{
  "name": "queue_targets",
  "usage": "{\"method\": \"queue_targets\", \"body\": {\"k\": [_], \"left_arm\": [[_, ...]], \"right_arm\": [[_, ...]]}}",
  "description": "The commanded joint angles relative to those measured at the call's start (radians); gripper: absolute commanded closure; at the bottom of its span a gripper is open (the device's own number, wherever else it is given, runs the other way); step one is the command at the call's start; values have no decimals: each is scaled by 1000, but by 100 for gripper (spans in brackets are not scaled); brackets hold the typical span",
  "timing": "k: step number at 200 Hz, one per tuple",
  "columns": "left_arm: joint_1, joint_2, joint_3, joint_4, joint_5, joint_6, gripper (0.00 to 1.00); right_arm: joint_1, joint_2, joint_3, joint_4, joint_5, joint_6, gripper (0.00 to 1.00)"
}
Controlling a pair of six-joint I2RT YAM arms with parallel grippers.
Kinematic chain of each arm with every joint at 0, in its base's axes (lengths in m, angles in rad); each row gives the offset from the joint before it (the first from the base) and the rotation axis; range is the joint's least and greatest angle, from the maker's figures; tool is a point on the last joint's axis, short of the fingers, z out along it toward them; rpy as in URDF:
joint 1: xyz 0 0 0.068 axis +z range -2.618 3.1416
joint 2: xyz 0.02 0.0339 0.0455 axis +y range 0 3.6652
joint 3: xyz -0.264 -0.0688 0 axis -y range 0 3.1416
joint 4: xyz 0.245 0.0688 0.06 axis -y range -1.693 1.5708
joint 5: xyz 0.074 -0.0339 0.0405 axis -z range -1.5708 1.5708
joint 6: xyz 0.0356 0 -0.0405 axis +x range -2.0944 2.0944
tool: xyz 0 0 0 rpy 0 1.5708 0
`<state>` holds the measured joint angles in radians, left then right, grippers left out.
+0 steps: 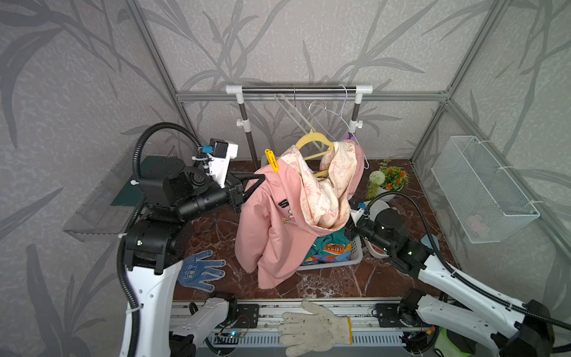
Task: Remove the clothespins securing jackets to the hanger
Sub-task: Adjust the jacket in the basket.
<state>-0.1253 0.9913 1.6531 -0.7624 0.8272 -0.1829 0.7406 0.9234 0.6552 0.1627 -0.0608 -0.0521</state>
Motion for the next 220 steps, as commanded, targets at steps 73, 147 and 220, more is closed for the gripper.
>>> {"method": "queue_targets", "body": {"k": [73, 147, 220], "left_arm": [[-28, -66, -308, 466, -208, -31, 100], [-157, -12, -344, 376, -398, 126, 100], [-160, -33, -395, 343, -396, 152, 100]], "right_arm": [[40, 100, -129, -134, 39, 222, 100], [40, 183, -55, -265, 141, 239, 70], [58, -78, -26, -468, 180, 300, 14]]}}
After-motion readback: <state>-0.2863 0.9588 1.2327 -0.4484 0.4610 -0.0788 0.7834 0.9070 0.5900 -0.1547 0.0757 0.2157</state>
